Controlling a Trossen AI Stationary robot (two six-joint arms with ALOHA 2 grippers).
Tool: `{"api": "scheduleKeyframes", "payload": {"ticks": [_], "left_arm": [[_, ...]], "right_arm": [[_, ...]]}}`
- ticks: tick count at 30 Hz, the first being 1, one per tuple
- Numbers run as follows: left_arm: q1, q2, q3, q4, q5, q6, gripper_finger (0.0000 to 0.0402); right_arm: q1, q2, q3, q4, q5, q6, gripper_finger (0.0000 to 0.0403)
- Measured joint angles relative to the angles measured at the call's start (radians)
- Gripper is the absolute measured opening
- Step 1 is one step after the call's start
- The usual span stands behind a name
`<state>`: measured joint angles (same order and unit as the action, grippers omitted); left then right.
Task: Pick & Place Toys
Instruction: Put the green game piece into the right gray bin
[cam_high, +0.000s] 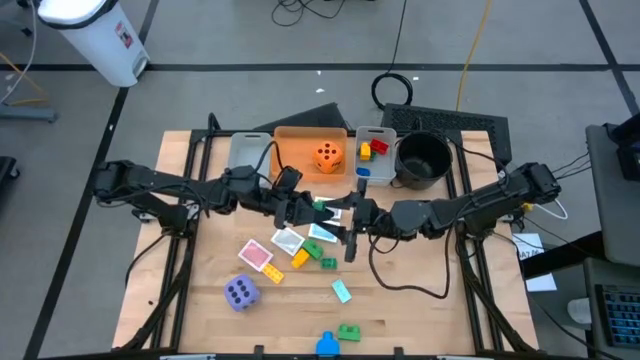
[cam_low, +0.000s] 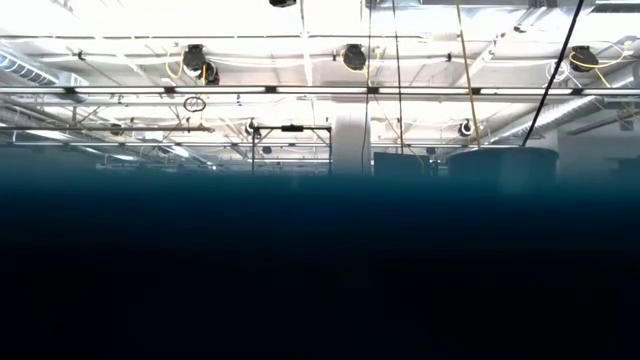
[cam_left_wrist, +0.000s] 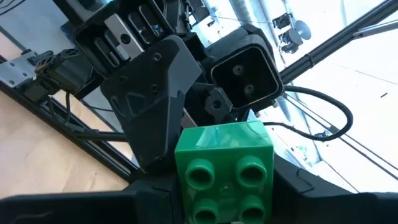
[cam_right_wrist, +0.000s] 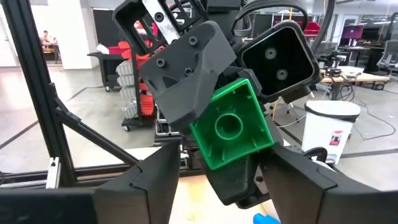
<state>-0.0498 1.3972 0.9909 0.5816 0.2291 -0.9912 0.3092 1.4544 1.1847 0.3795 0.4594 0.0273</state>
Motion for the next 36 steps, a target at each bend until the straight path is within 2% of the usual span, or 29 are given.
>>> {"api": "scheduleKeyframes", "payload": {"ticks": [7,14,18,20,23,26,29,32,36], "left_arm": [[0.000,0.000,0.000,0.003,0.026,0.041,0.0146],[0.004,-0.012,0.000,-0.007,0.024,0.096,0.0146],[0.006,-0.027,0.017,-0.095,0.027,0.138,0.0147],[0.006,-0.036,0.056,-0.203,0.029,0.187,0.0147],[0.004,-0.043,0.176,-0.484,0.012,0.309,0.0147],[-0.006,-0.038,0.327,-0.837,-0.079,0.454,0.0147],[-0.019,-0.007,0.476,-1.096,-0.192,0.574,0.0147],[-0.028,0.040,0.604,-1.251,-0.264,0.657,0.0147],[-0.041,0.124,0.722,-1.392,-0.307,0.730,0.0147]], "right_arm": [[0.000,-0.033,0.000,-0.030,-0.072,0.018,0.0225],[0.003,-0.147,0.001,-0.191,-0.091,0.079,0.0226],[0.001,-0.212,0.000,-0.248,-0.084,0.162,0.0226],[0.001,-0.241,0.000,-0.259,-0.079,0.225,0.0225],[-0.008,-0.275,0.002,-0.257,-0.079,0.342,0.0222],[-0.025,-0.285,0.002,-0.272,-0.105,0.497,0.0222],[-0.051,-0.267,0.002,-0.297,-0.158,0.657,0.0222],[-0.077,-0.229,0.002,-0.307,-0.210,0.734,0.0222],[-0.119,-0.168,0.002,-0.306,-0.258,0.825,0.0222]]}}
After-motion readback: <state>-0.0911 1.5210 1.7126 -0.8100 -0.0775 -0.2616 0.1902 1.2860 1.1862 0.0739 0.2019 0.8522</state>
